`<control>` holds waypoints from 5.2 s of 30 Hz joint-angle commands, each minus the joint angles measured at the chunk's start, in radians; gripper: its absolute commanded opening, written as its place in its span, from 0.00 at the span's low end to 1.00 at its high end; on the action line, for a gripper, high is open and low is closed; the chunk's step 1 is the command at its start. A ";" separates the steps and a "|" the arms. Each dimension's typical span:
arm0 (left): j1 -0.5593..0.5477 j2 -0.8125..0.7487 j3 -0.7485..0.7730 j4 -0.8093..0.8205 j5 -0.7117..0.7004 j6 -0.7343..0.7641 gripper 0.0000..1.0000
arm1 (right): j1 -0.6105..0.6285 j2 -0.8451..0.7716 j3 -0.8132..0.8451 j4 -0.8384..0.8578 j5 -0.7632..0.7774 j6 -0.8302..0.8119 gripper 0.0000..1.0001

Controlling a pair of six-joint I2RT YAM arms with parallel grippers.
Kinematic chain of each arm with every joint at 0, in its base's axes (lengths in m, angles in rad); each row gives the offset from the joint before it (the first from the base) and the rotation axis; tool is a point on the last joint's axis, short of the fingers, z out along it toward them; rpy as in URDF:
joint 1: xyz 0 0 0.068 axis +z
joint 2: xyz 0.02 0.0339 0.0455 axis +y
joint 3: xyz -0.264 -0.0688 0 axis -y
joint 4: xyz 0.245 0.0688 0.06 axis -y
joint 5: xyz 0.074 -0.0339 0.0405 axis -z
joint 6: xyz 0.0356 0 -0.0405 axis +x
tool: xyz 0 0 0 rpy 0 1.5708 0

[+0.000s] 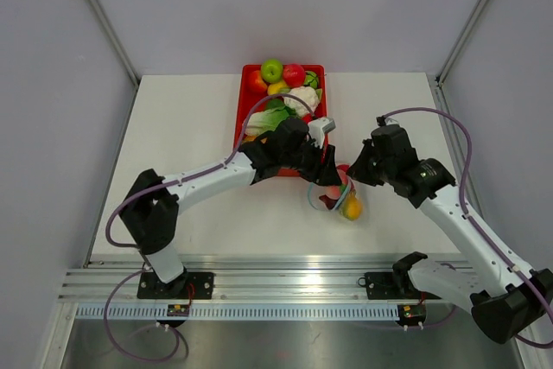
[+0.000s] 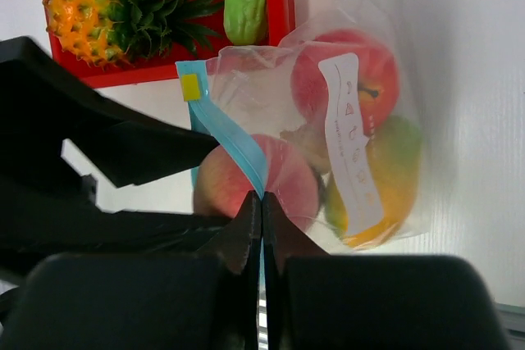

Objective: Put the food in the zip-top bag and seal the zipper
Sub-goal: Place the fake fruit in the zipper food storage bag, then adjust the zipper food storage bag at the center of the board, then zip the zipper food storage bag at the center of the board.

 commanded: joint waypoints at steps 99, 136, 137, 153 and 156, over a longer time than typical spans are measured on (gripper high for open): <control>-0.019 -0.052 0.008 -0.113 -0.337 -0.472 0.00 | 0.007 0.042 0.044 0.012 -0.283 -0.200 0.64; 0.007 -0.231 -0.147 0.045 -0.229 -0.298 0.90 | 0.008 0.089 -0.023 0.105 -0.180 -0.391 0.00; 0.024 -0.260 -0.152 0.029 -0.213 -0.246 0.91 | 0.008 0.082 -0.028 0.128 -0.215 -0.407 0.00; 0.261 -0.337 -0.271 0.101 0.210 0.219 0.86 | 0.007 -0.197 -0.181 0.254 -0.490 -0.690 0.00; 0.261 -0.336 -0.284 0.104 0.225 0.296 0.86 | 0.007 -0.188 -0.152 0.202 -0.541 -0.716 0.00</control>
